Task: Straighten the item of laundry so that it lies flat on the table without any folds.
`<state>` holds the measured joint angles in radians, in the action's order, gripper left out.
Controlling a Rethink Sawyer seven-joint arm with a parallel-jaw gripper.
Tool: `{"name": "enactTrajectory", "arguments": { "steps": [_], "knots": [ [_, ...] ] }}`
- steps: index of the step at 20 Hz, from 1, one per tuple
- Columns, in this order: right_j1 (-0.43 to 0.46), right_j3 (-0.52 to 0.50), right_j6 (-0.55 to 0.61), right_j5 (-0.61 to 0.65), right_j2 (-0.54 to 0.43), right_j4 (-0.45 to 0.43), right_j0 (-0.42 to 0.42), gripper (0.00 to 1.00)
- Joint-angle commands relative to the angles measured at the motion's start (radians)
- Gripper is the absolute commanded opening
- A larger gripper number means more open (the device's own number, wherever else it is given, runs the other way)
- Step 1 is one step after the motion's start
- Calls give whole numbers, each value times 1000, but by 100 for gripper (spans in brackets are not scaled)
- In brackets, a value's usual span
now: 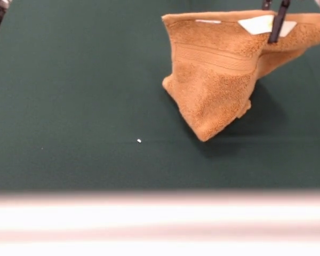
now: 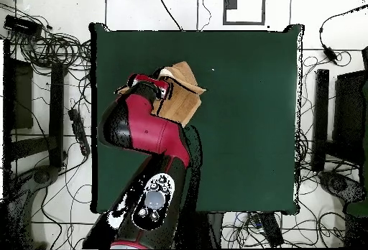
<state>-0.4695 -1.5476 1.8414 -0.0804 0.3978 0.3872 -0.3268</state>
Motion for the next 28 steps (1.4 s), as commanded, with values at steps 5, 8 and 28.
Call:
{"name": "enactTrajectory", "arguments": {
  "steps": [5,8,28],
  "knots": [
    [64,97,42,139,-37,-100,6,0],
    [66,122,-22,168,-65,-177,20,0],
    [284,239,114,256,171,-195,-140,100]
  ]
}}
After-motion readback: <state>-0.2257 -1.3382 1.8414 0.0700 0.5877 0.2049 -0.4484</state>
